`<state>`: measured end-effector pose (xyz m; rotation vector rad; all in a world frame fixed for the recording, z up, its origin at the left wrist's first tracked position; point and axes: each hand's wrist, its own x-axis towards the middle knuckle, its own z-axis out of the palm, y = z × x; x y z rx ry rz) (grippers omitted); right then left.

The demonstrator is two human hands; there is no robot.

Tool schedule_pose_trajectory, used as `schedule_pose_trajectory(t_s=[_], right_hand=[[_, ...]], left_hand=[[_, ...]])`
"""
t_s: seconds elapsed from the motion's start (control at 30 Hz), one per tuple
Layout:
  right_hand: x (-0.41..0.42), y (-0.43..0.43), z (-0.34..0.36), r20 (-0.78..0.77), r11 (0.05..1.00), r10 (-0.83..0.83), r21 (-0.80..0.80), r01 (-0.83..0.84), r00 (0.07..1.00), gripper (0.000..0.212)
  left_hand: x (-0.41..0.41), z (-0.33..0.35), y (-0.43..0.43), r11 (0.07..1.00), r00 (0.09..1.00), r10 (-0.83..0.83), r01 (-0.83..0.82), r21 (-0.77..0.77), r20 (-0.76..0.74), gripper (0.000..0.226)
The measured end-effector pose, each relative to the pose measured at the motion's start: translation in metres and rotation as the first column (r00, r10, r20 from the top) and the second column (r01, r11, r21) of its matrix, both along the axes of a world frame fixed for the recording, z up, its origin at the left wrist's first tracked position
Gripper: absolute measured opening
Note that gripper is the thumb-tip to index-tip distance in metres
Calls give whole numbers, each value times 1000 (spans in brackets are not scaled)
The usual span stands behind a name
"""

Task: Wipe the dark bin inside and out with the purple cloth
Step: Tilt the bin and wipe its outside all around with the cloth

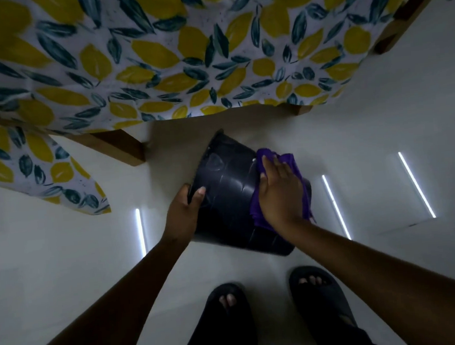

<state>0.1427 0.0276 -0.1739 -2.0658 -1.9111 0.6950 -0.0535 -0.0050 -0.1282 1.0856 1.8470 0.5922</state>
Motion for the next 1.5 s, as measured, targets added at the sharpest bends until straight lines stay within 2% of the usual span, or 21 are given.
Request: schedule_pose_trajectory(t_s=[0.13,0.27,0.33,0.43,0.5,0.57,0.67,0.8,0.87,0.97,1.1,1.17,1.23,1.27,1.37,1.5], right_hand=[[-21,-29,9,50,982,189,1,-189,981,54],[-27,-3,9,21,939,338,63,-339,941,52],[-18,20,4,-33,952,302,64,-300,953,48],[-4,36,0,-79,997,72,-25,-74,994,44],[-5,23,3,-68,999,-27,-27,25,997,44],[-16,-4,8,-52,1000,13,24,-12,999,46],[-38,-36,16,31,972,219,84,-221,975,54],[-52,-8,15,61,919,377,102,-381,924,58],[-44,26,12,28,936,344,70,-345,939,52],[-25,54,6,-45,980,195,-25,-197,980,47],[-21,34,0,-43,987,158,18,-158,986,46],[-21,31,-2,-34,988,153,33,-152,988,46],[-21,28,2,-25,990,140,36,-139,990,46],[-21,24,4,-4,989,141,38,-141,990,46],[-22,2,6,44,981,187,40,-188,981,50],[-29,-18,14,-5,956,279,91,-277,960,55]], left_hand=[[-14,-8,-16,999,998,-41,41,-10,-45,21],[-14,-3,-20,997,996,-74,73,-41,-46,24],[-10,0,-15,996,994,-84,82,-31,-68,21],[-8,-1,-11,996,994,-88,88,-6,-64,20],[-10,-7,-12,995,994,-96,96,-8,-52,20],[-11,-10,-12,994,993,-105,104,-16,-60,20],[-15,-12,-14,995,993,-104,103,-13,-54,26],[-17,-14,-28,993,993,-113,112,-27,-36,30],[-14,-16,-30,993,992,-121,120,-17,-31,31],[-11,-14,-29,992,993,-122,121,-38,-11,34],[-18,2,-30,979,982,-184,181,-91,-29,34],[-23,12,-14,976,980,-197,199,-89,27,50],[-18,19,9,975,970,-190,205,-88,154,71],[-11,20,17,973,960,-209,223,-62,186,72],[11,13,21,978,975,-208,207,19,81,68],[11,12,-1,987,987,-159,158,37,16,74]])
